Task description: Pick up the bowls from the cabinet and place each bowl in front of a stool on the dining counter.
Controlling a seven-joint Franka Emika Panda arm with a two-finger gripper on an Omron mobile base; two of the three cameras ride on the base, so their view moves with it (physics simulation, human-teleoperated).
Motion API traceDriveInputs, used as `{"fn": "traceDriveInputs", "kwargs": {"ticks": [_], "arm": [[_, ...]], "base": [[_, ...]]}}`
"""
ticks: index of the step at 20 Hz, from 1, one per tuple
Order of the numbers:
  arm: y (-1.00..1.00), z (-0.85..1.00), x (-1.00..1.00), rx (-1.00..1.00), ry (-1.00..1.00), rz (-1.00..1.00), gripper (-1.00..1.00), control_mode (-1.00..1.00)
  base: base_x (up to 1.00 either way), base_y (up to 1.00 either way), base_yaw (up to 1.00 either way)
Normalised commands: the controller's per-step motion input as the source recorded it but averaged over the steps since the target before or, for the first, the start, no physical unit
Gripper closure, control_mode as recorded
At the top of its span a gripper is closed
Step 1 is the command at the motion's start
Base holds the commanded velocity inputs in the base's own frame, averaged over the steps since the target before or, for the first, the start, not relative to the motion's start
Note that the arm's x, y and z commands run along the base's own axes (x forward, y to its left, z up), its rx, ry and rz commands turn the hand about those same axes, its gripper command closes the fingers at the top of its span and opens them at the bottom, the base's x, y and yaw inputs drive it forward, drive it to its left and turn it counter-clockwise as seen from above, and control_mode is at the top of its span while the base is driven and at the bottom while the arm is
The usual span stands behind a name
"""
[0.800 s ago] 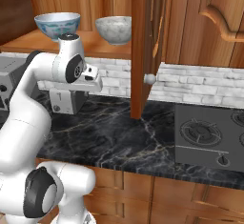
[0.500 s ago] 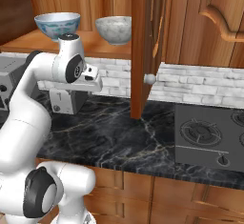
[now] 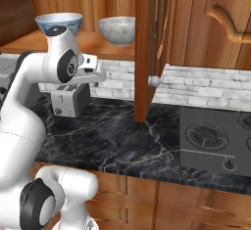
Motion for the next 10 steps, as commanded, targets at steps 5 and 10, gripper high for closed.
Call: {"fn": "traceDriveInputs", "kwargs": {"ticks": [5,10], "arm": [[-0.01,0.57,-0.25,-0.40,-0.10,0.00,-1.00,-1.00],[-0.04,0.75,-0.29,-0.24,-0.13,0.00,-1.00,-1.00]], "base": [[0.00,0.00,0.00],[0.00,0.00,0.00]]}}
